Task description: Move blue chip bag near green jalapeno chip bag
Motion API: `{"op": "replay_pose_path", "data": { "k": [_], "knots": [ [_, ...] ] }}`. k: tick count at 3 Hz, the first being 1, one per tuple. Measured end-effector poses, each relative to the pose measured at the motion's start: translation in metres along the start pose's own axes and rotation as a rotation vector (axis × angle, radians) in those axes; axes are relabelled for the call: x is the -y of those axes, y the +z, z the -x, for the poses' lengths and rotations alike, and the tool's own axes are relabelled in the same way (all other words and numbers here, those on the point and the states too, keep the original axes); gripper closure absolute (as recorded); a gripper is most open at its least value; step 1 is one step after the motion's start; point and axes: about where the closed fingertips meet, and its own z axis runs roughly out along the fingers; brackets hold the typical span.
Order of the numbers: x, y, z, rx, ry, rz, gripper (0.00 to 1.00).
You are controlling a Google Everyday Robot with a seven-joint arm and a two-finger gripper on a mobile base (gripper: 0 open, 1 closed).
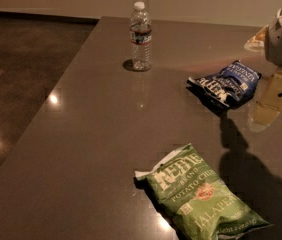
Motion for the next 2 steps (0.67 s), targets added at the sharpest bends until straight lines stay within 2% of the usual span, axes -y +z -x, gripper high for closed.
{"op": "replay_pose_path", "data": {
  "k": [1,2],
  "knots": [
    [0.012,0.007,-0.007,0.002,0.003,-0.002,0.00],
    [0.034,0.023,-0.018,-0.018,-0.016,0.007,0.00]
  ]
}}
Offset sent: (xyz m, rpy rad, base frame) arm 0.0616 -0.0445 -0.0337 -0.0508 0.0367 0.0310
